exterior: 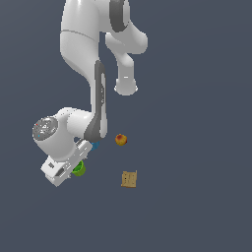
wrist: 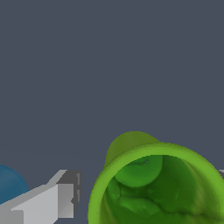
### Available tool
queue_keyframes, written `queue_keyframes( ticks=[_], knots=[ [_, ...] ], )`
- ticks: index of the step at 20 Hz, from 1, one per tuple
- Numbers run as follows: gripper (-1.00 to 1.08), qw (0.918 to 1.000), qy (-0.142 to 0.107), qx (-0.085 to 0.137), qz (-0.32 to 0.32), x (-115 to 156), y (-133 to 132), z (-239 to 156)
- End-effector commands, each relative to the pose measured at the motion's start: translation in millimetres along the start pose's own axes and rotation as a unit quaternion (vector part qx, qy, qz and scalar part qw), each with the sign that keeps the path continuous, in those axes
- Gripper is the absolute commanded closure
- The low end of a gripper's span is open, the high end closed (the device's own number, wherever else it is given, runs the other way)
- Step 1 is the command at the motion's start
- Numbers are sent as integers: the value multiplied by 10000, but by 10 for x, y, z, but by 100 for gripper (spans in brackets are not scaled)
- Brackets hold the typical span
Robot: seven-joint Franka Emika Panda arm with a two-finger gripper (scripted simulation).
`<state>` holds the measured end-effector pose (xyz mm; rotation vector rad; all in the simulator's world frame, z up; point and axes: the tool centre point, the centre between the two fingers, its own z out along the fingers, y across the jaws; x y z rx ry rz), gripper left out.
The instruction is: Pick up a designated object from a clutter of objects.
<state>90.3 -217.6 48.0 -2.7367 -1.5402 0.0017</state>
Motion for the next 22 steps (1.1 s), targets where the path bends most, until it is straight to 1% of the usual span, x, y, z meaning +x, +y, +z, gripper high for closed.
queue_keyframes(
  ticks=[1,4,5,16,22],
  knots=[
    [-92,10000,2,-8,-3,3,8,54],
    [-92,10000,2,-8,-3,4,17,54],
    [108,10000,2,-8,-3,4,17,54],
    [108,10000,2,-8,-3,4,15,52],
    [108,10000,2,-8,-3,5,-38,-37]
  ],
)
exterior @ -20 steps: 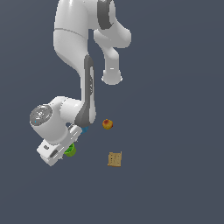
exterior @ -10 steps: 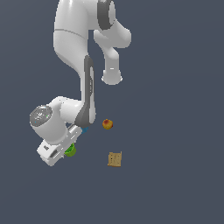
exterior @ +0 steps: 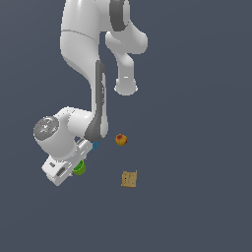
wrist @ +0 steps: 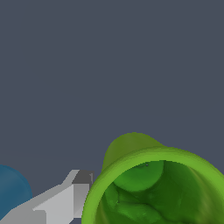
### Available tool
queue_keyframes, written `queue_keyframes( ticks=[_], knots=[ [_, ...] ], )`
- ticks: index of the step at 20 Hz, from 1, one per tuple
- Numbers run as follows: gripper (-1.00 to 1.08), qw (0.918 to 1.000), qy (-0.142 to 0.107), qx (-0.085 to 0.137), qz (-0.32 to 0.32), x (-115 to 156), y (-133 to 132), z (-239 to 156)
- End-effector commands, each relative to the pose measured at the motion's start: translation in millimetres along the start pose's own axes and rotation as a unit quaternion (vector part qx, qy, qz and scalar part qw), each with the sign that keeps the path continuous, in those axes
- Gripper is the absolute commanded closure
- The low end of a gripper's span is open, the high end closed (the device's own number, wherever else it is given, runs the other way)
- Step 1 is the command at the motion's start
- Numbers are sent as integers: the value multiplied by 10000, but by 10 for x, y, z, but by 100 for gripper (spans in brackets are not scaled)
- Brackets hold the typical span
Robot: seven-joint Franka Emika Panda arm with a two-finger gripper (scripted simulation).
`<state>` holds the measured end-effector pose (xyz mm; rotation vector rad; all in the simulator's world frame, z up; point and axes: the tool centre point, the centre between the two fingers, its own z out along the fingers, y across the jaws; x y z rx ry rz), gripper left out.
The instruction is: Pick up a designated object from a clutter of objects.
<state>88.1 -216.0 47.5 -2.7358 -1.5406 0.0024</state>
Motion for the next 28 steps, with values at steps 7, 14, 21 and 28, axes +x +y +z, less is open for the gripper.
queue_keyframes(
  ticks=[7,14,21,28],
  knots=[
    [108,10000,3,-12,-1,7,-177,-322],
    [108,10000,3,-12,-1,15,-462,-801],
    [108,10000,3,-12,-1,23,-792,-1366],
    [108,10000,-1,-12,-1,35,-1134,-1963]
  ],
)
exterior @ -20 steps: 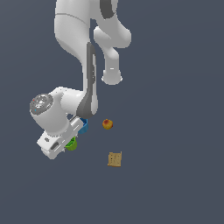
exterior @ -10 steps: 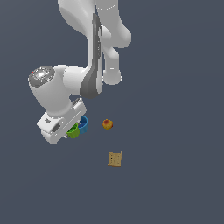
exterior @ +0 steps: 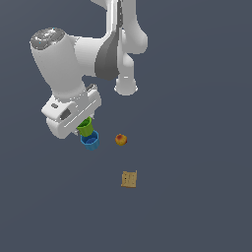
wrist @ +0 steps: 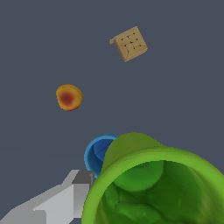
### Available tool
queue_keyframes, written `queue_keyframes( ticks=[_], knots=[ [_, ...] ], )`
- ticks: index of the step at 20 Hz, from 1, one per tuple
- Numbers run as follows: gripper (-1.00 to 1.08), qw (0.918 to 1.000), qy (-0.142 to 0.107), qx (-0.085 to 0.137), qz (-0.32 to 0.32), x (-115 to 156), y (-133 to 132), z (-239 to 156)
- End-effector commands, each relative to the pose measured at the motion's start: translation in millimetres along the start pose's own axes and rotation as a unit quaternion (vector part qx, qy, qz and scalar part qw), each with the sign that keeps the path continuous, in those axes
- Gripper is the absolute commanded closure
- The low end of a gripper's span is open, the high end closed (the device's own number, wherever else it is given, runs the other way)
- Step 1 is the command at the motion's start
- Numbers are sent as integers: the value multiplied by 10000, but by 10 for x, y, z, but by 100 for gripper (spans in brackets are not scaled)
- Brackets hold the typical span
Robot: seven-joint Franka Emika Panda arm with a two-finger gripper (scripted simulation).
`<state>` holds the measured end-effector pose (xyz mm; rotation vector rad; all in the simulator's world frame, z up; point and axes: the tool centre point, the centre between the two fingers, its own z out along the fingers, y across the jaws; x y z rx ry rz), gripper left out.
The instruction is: Pick up a designated object from a clutter of objects.
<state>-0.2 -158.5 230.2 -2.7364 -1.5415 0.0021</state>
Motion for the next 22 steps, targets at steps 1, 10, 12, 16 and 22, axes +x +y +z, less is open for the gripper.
queue_keyframes(
  ticks=[1,10,12,16,22],
  knots=[
    [108,10000,0,-7,0,4,-127,-228],
    [108,10000,-3,-9,0,24,-595,-1079],
    [108,10000,-3,-9,0,29,-688,-1253],
    [108,10000,-3,-9,0,39,-847,-1562],
    [108,10000,1,-8,-1,52,-1009,-1890]
  ],
)
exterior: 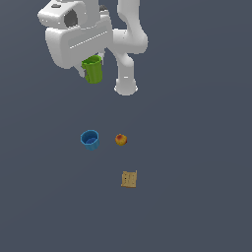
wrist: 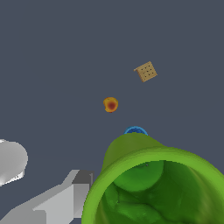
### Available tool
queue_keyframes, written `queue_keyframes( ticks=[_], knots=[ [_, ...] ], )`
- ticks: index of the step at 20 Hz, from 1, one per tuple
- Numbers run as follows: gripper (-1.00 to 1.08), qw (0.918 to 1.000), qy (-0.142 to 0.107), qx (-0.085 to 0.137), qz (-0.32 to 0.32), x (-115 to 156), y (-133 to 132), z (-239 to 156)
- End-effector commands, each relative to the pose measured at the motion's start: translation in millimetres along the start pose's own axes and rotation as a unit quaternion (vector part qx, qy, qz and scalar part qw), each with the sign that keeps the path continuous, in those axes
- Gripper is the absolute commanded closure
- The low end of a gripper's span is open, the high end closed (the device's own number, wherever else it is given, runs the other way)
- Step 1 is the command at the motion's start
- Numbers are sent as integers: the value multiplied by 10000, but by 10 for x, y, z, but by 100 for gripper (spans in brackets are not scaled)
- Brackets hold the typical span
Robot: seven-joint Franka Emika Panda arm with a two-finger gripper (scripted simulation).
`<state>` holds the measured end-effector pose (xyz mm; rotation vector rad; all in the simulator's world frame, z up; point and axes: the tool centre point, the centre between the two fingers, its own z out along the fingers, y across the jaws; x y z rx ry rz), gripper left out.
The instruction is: Pick up a designated object from a clutter of objects.
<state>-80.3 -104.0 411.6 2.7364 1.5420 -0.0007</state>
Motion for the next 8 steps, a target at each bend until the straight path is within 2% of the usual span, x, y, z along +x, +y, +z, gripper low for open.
queue_keyframes(
  ticks=[1,8],
  knots=[
    [108,10000,0,1,1,4,-55,-114],
    [108,10000,3,1,1,13,-100,-231]
  ],
)
